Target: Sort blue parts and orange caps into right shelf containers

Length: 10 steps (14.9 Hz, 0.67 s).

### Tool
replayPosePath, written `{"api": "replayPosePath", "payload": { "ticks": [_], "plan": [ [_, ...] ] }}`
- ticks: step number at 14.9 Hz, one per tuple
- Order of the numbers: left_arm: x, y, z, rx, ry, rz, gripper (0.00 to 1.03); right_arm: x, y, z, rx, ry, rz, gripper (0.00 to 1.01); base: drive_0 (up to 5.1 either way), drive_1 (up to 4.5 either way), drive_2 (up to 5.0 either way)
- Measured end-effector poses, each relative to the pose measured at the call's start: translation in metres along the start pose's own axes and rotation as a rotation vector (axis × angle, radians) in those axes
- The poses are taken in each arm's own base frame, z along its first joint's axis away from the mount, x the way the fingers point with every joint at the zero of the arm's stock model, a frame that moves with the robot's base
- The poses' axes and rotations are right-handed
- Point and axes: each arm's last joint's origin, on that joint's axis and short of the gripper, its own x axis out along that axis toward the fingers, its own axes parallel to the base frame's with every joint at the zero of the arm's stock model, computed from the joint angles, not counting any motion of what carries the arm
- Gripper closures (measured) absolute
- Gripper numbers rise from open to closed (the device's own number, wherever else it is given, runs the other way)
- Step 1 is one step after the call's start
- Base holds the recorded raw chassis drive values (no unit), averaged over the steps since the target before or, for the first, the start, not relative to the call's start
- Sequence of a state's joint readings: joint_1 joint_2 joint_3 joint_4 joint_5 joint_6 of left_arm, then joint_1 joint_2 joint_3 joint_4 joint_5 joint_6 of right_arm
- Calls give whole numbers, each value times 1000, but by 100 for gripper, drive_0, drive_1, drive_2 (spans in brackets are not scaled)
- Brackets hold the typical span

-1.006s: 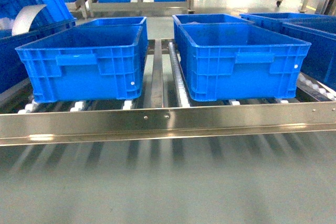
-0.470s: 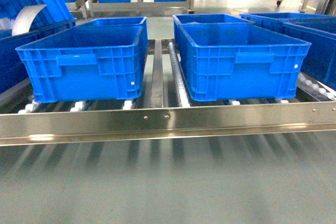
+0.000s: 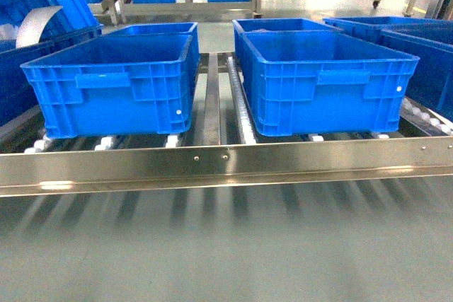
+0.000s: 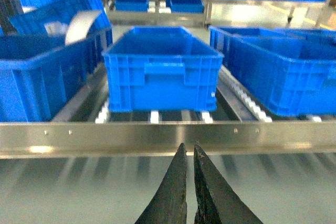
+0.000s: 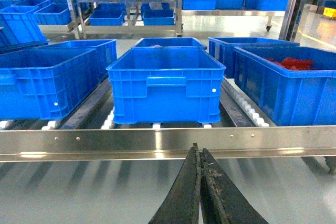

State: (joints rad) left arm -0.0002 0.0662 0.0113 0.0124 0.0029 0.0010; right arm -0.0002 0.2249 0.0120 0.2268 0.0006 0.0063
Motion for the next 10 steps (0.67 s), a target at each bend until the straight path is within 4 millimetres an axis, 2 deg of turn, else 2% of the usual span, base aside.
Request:
{"api": "replayPosePath", "payload": {
  "ticks": [1,4,5,10],
  "plan": [
    [-4,0,4,0,-55,2,101,-1,0,0,0,1,0,99,0,0,0],
    [-4,0,3,0,-43,3,101,-8,0,-5,0,40,1,99,0,0,0],
    [-4,0,2,0,-37,3,101,-14,0,-2,0,-2,1,99,0,0,0],
    [-4,0,3,0,-38,3,101,-14,0,-3,0,10,1,99,0,0,0]
  ]
}}
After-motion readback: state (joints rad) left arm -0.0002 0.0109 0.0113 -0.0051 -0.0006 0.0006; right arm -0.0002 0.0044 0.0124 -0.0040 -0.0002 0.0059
